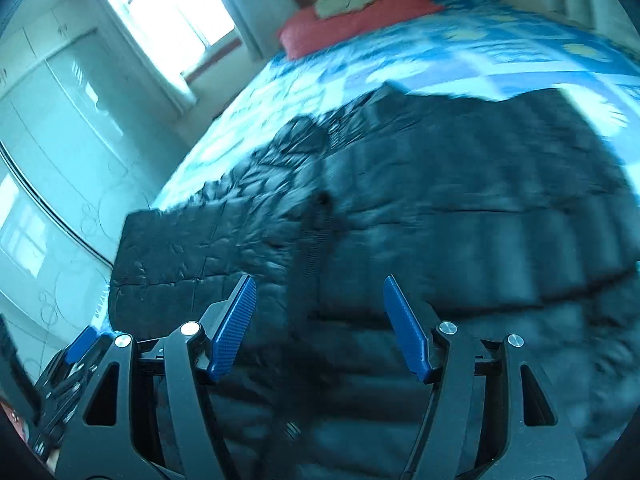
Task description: Fold large clothes
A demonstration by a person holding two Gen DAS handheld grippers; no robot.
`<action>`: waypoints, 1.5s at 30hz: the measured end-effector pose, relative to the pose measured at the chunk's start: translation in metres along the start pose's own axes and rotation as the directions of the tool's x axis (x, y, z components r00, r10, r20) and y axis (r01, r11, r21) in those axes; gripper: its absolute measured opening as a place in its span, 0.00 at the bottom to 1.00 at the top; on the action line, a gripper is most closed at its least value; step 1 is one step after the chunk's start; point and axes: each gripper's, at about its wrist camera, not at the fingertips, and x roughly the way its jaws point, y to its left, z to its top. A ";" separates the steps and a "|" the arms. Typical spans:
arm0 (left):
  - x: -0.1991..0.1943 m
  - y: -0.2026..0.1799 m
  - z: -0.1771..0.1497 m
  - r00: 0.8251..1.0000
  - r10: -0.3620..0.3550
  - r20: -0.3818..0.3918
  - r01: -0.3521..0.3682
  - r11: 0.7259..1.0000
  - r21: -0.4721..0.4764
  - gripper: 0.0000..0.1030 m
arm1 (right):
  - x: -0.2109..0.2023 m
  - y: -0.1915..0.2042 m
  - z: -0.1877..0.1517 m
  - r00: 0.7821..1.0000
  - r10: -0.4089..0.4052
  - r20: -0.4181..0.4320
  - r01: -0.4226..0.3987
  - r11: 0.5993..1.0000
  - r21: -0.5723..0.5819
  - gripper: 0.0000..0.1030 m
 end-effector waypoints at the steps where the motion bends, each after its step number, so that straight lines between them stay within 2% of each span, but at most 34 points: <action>1: 0.001 0.009 -0.001 1.000 0.009 -0.004 -0.009 1.000 -0.016 0.69 | 0.012 0.005 0.001 1.000 -0.002 -0.024 0.002 1.000 -0.004 0.63; 3: 0.001 0.021 -0.002 1.000 0.026 -0.008 -0.026 0.999 -0.027 0.69 | 0.033 0.014 0.000 0.997 0.008 -0.079 -0.009 1.000 -0.023 0.46; 4: 0.001 0.026 -0.002 0.999 0.033 -0.007 -0.033 0.999 -0.027 0.69 | 0.040 0.019 -0.001 0.995 -0.007 -0.095 0.003 0.999 -0.044 0.35; 6: 0.002 0.033 -0.002 0.999 0.044 -0.003 -0.044 0.999 -0.030 0.69 | 0.035 0.022 0.001 0.997 -0.005 -0.071 0.000 0.998 -0.069 0.20; 8: 0.002 0.038 -0.001 0.999 0.046 0.001 -0.046 0.998 -0.042 0.69 | 0.016 0.020 0.007 1.000 -0.008 -0.011 0.007 0.997 -0.080 0.17; 13: 0.006 0.038 0.007 0.999 0.034 0.013 -0.033 0.998 -0.059 0.69 | -0.037 -0.005 0.020 0.990 -0.077 0.119 0.088 0.992 -0.093 0.16; 17: 0.013 0.031 0.014 1.000 0.016 0.013 -0.016 0.998 -0.063 0.69 | -0.066 -0.054 0.030 0.965 -0.201 0.166 0.215 0.974 -0.068 0.16; 22: 0.029 0.020 0.017 1.000 0.006 -0.008 -0.006 0.999 -0.050 0.69 | -0.074 -0.120 0.032 0.958 -0.259 0.124 0.258 0.966 0.020 0.16; 25: 0.040 0.013 0.021 1.000 0.014 -0.020 -0.014 1.000 -0.020 0.69 | -0.063 -0.145 0.026 0.948 -0.308 0.078 0.306 0.951 0.036 0.16; 27: 0.050 0.008 0.025 0.999 0.023 -0.027 -0.023 1.000 -0.007 0.69 | -0.052 -0.154 0.027 0.950 -0.309 0.055 0.307 0.951 0.042 0.16; 32: 0.070 0.002 0.039 0.999 0.033 -0.041 -0.032 0.999 0.017 0.69 | -0.050 -0.151 0.030 0.945 -0.324 0.049 0.323 0.946 0.032 0.19; 33: 0.072 0.001 0.042 0.999 0.033 -0.035 -0.033 0.999 0.023 0.69 | -0.054 -0.151 0.032 0.942 -0.331 0.055 0.330 0.943 0.037 0.22; 34: 0.073 0.000 0.045 0.999 0.033 -0.029 -0.032 0.999 0.026 0.69 | -0.060 -0.148 0.033 0.931 -0.356 0.079 0.353 0.934 0.047 0.29; 35: 0.074 -0.001 0.049 0.999 0.033 -0.017 -0.032 0.999 0.031 0.69 | -0.067 -0.142 0.034 0.919 -0.376 0.120 0.372 0.927 0.054 0.39; 36: 0.076 -0.001 0.053 0.999 0.034 -0.006 -0.034 0.999 0.034 0.69 | -0.075 -0.134 0.033 0.909 -0.382 0.165 0.377 0.924 0.059 0.43; 38: 0.081 -0.004 0.058 0.999 0.036 0.004 -0.036 0.998 0.044 0.69 | -0.075 -0.125 0.036 0.915 -0.353 0.197 0.351 0.935 0.046 0.45; 40: 0.089 -0.006 0.060 0.999 0.043 0.007 -0.043 0.998 0.054 0.69 | -0.065 -0.112 0.035 0.934 -0.308 0.181 0.313 0.950 0.003 0.45; 42: 0.107 -0.009 0.058 0.998 0.059 -0.033 -0.057 0.996 0.069 0.69 | -0.048 -0.101 0.030 0.945 -0.296 0.141 0.306 0.950 -0.058 0.45; 45: 0.138 -0.006 0.049 0.986 0.072 -0.148 -0.060 0.995 0.081 0.69 | -0.005 -0.102 0.016 0.932 -0.361 0.026 0.361 0.922 -0.142 0.45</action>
